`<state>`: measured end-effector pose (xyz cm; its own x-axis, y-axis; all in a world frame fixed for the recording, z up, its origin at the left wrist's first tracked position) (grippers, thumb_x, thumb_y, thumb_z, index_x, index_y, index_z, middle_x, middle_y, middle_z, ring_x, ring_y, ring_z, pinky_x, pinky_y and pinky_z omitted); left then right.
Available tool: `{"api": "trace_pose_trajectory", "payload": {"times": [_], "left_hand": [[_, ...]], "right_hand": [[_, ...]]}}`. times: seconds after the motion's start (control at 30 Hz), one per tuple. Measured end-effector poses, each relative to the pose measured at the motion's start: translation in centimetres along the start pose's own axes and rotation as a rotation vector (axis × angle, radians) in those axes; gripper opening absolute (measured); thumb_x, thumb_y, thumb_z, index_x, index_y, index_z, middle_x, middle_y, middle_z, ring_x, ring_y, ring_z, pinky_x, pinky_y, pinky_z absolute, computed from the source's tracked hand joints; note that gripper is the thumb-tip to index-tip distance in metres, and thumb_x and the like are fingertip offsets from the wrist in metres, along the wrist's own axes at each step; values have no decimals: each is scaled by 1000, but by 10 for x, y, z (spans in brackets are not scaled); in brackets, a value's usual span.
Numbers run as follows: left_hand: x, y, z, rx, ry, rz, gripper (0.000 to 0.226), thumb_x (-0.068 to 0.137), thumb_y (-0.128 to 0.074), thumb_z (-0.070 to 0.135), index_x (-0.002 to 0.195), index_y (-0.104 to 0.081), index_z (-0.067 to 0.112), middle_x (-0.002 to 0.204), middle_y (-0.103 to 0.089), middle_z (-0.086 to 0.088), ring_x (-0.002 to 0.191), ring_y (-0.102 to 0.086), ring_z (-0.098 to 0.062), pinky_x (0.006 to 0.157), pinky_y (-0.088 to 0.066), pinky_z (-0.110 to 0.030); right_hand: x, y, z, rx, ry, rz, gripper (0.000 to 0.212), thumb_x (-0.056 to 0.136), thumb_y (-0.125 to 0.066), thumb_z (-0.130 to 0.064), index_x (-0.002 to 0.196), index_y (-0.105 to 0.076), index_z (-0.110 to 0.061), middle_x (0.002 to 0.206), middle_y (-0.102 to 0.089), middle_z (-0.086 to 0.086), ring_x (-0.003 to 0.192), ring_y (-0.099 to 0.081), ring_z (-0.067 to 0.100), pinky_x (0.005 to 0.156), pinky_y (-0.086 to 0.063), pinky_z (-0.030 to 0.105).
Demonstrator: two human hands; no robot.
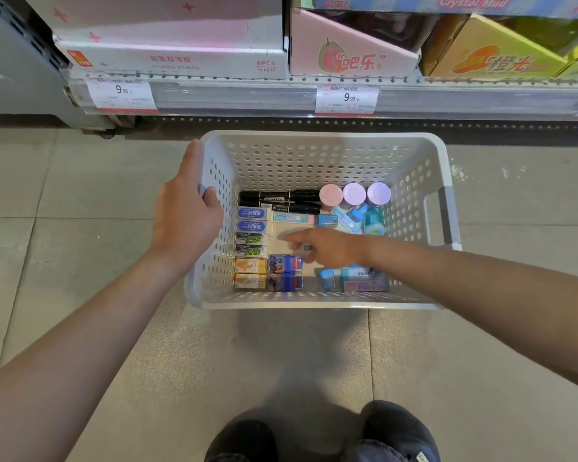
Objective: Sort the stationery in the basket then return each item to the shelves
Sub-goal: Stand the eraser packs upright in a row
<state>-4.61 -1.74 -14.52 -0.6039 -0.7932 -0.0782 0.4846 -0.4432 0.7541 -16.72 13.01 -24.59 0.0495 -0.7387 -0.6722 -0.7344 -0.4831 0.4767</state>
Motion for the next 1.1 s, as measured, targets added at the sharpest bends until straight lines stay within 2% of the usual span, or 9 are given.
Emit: {"api": "trace_pose_trajectory", "payload": {"times": [0.1,0.2,0.43,0.6,0.73,0.8,0.93,1.03,1.1], "left_hand": [[1,0,-1,-3,-6,6,64,96,-47,8,151,-19,21,68,-47,-6,53,-44,-16,51,-45,-37],[0,-1,0,3,-20,8,64,96,-48,8,151,-19,19,66,-46,-4,52,-44,-14,50,-43,-32],[2,-1,-2,-2,-1,-8,64,96,-47,7,151,-18,21,67,-48,-11,52,-46,-19,54,-51,-46],[3,0,-2,8,-8,0,64,95,-46,6,151,-19,20,62,-41,-6,50,-42,-18,53,-51,-48],[1,0,0,18,-12,-2,64,95,-46,6,151,-19,21,62,-43,-5,50,-44,-17,52,-52,-46],[1,1,0,19,-13,-6,63,96,-46,7,151,-19,21,65,-48,-7,51,-48,-19,52,-53,-45],[2,1,0,18,-13,-10,63,96,-46,8,151,-19,21,67,-49,-10,52,-47,-19,53,-52,-46],[0,1,2,12,-10,-15,62,96,-46,7,151,-20,22,66,-48,-8,51,-48,-19,53,-52,-46],[0,1,1,6,-1,-21,63,96,-46,8,151,-20,23,71,-52,-12,54,-52,-23,53,-54,-49]], "right_hand": [[-16,36,5,51,-16,61,48,90,-44,11,134,-49,-8,129,-55,8,102,-54,13,80,-40,11],[-32,56,12,-122,-38,89,29,90,-49,1,112,-66,-6,116,-65,5,98,-57,12,90,-46,22],[-64,29,28,-930,-303,-308,58,80,-70,-37,128,-46,-14,105,-51,-1,103,-57,21,57,-40,26],[-55,21,32,-1082,-287,-207,36,89,-56,-6,124,-52,-13,82,-50,-2,68,-51,15,43,-28,25],[-53,20,30,-1118,-202,-205,29,91,-47,0,116,-57,-11,112,-59,3,89,-58,23,44,-26,25],[-52,24,26,-1136,-204,-258,19,89,-55,-9,106,-60,-13,100,-59,3,78,-55,20,45,-27,23],[-49,45,11,-590,-198,-173,27,81,-62,-25,59,-50,-14,63,-50,0,53,-45,13,46,-34,20],[-48,50,7,405,-178,-71,17,85,-63,-9,69,-57,-10,64,-66,2,65,-65,13,58,-54,17],[-50,49,2,718,-149,-90,9,90,-61,-9,81,-60,-12,70,-71,-1,68,-71,12,62,-57,16]]}}
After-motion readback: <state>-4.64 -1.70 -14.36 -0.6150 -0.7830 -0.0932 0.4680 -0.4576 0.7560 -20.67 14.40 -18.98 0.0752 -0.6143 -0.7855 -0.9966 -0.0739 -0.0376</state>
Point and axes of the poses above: each hand's wrist, its own x-axis towards the middle knuckle, its own y-axis out of the back of the hand, z = x × y, the point moved 5 cm from there along x, towards the middle knuckle
